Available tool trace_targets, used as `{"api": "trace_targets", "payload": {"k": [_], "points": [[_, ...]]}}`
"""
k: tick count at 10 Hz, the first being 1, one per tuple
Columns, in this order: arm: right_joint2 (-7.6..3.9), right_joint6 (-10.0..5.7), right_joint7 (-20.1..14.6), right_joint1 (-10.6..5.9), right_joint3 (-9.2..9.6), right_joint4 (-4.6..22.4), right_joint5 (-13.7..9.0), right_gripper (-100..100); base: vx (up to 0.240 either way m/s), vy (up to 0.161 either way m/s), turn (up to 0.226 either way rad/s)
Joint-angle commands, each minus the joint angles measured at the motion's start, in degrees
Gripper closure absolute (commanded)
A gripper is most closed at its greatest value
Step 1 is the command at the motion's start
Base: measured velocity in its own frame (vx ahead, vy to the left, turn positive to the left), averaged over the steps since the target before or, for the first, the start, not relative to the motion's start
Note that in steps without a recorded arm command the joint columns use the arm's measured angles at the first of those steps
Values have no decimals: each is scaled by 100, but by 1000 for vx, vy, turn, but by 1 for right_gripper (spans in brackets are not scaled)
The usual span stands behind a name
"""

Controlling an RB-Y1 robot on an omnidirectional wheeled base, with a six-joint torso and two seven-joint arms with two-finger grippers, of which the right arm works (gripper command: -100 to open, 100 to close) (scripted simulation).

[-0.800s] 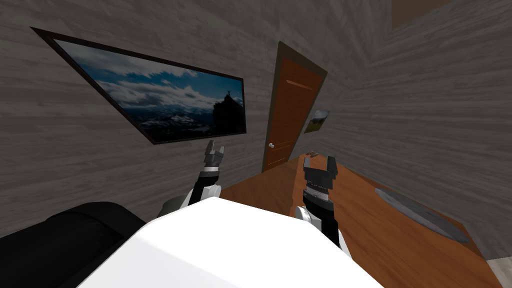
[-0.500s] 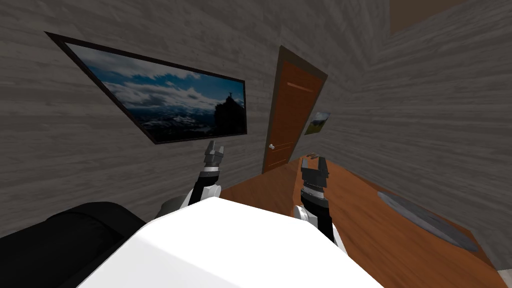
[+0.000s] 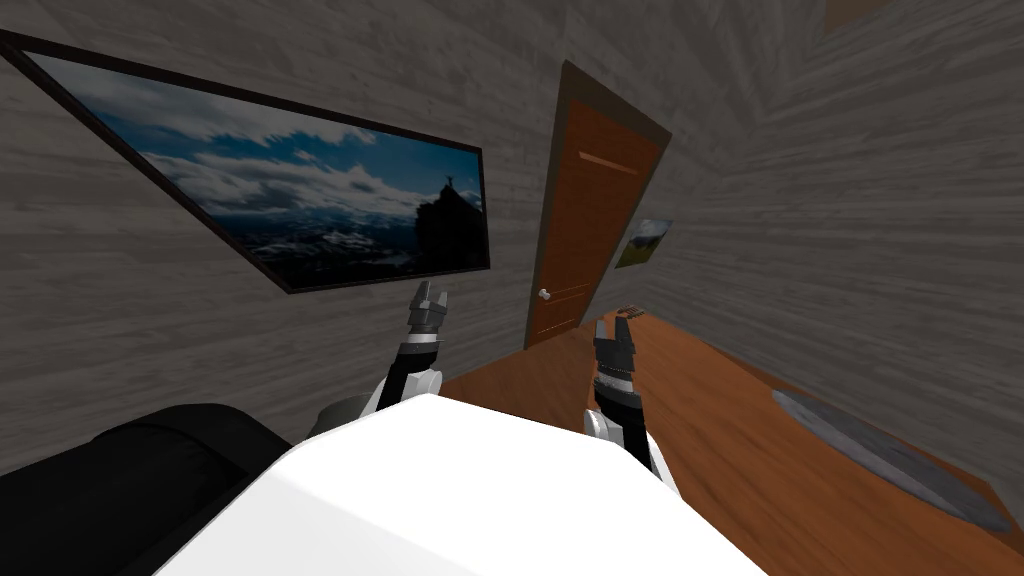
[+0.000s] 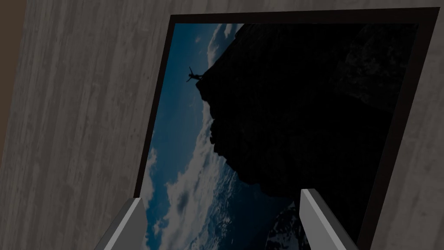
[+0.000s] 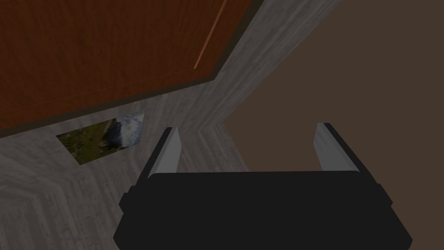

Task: Pull the door open

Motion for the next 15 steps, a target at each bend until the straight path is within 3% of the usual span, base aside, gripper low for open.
{"api": "trace_targets", "payload": {"k": [1, 10, 11, 14, 15], "points": [[-73, -68, 178, -80, -21, 229, 60, -100, 68, -13, 30], [-410, -538, 1366, -702, -71, 1865, 517, -100, 89, -27, 41], [-410, -538, 1366, -702, -71, 1891, 517, -100, 61, -17, 14], [-524, -718, 1820, -939, -90, 2445, 691, -100, 71, -22, 43], [-524, -718, 1820, -939, -90, 2525, 691, -100, 71, -21, 13]]}}
